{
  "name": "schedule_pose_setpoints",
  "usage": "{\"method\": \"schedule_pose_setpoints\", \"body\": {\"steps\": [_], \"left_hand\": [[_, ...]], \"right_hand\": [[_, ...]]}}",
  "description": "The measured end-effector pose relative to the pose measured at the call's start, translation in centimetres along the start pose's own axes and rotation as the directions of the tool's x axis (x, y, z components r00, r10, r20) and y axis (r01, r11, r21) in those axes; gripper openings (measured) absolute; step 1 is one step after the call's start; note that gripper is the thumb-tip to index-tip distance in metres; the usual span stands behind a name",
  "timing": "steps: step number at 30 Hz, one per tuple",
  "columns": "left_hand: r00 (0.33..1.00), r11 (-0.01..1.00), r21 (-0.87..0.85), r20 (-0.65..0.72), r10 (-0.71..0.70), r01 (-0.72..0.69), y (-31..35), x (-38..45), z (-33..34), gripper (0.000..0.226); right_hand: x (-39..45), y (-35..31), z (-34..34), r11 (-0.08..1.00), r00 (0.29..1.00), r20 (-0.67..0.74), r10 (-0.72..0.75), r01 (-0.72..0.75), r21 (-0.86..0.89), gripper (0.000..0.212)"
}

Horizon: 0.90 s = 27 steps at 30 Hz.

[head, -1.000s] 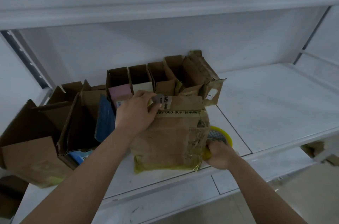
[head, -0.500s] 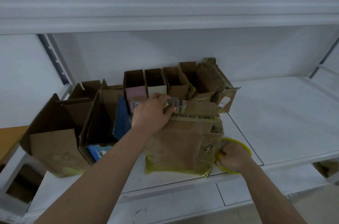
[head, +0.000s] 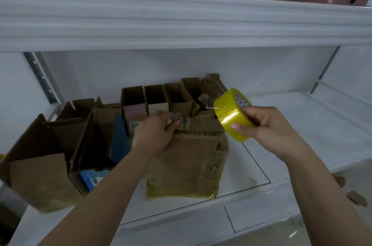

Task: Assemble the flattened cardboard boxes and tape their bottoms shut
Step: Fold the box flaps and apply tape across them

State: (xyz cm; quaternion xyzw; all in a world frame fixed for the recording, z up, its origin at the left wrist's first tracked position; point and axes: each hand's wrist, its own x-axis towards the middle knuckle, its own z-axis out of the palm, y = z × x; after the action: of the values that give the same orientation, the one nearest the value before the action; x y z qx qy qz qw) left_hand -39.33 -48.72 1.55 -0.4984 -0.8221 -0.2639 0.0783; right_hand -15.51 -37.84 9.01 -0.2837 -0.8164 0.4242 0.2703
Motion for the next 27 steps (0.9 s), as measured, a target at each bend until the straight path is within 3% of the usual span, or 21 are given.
{"method": "schedule_pose_setpoints", "body": {"steps": [3, 6, 8, 12, 17, 27], "left_hand": [[0.997, 0.934, -0.350, 0.007, -0.080, 0.077, -0.3, -0.4, -0.3, 0.047], [0.990, 0.693, -0.715, 0.001, -0.141, 0.099, -0.4, -1.1, -1.2, 0.059], [0.986, 0.579, -0.810, -0.004, -0.166, 0.095, -0.1, -1.2, -1.9, 0.041], [0.968, 0.530, -0.847, -0.110, -0.223, 0.026, -0.3, -0.6, -1.9, 0.019], [0.963, 0.547, -0.835, -0.101, -0.251, 0.055, -0.9, 0.0, -1.2, 0.018], [0.965, 0.605, -0.778, 0.006, -0.264, 0.171, -1.3, 0.6, -1.4, 0.028]], "right_hand": [[1.0, -1.9, 2.3, 0.997, 0.995, 0.060, -0.075, 0.076, -0.015, 0.015], [2.2, -2.2, 4.9, 0.987, 0.988, 0.123, -0.089, 0.104, -0.123, 0.014], [2.8, -2.2, 6.3, 0.979, 0.979, 0.187, -0.085, 0.117, -0.168, 0.014], [3.5, -2.3, 7.9, 0.961, 0.958, 0.272, -0.094, 0.159, -0.228, 0.014], [4.8, -2.9, 6.6, 0.955, 0.968, 0.240, -0.074, 0.138, -0.262, 0.017], [8.3, -4.7, 5.3, 0.995, 0.966, 0.253, 0.060, -0.039, -0.090, 0.043]]}}
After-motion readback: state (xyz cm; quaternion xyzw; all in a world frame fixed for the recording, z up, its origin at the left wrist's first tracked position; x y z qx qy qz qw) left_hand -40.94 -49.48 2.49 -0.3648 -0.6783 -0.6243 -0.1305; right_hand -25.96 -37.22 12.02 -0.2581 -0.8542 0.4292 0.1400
